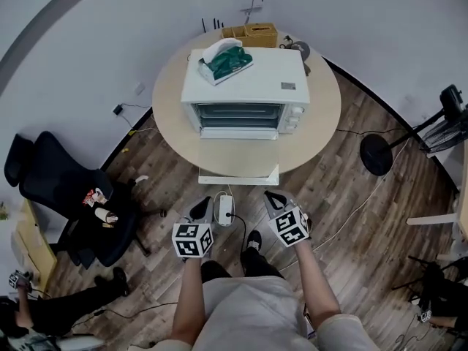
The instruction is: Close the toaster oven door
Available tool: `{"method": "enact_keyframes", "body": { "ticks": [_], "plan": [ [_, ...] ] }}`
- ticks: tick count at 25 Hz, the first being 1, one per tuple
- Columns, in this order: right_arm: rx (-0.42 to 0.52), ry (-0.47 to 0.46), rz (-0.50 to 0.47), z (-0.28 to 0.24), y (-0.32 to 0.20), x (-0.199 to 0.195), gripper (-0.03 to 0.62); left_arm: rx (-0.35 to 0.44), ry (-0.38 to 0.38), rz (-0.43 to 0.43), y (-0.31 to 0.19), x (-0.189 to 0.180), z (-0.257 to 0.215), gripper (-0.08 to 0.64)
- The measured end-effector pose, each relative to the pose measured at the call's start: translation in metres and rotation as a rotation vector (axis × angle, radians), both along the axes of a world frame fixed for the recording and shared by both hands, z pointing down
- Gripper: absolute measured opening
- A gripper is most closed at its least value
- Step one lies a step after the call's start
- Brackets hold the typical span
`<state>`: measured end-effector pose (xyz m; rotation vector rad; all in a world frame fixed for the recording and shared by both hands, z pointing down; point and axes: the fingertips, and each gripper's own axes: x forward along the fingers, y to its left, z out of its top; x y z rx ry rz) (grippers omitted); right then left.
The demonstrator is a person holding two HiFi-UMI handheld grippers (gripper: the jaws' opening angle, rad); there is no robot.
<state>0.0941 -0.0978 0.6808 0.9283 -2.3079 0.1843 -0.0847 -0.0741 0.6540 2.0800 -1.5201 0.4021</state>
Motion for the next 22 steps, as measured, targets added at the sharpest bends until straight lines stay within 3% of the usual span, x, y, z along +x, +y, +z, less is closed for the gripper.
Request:
{"method": "enact_keyframes", "body": {
  "ticks": [6, 15, 22],
  "plan": [
    [0.001, 0.112, -0.165, 0.04, -0.018, -0.027, 0.0, -0.067, -0.037, -0.072, 0.024, -0.016, 0.026, 0.058],
    [0.008, 0.185, -0.209, 0.067, -0.03, -0.048, 0.005, -0.043, 0.013, -0.126, 0.004, -0.037, 0.028, 0.058],
    [0.06, 0.425, -0.339, 0.102, -0.03, -0.064, 0.05, -0.06, 0.052, -0.082, -0.024, -0.034, 0.042, 0.058]
  ]
}}
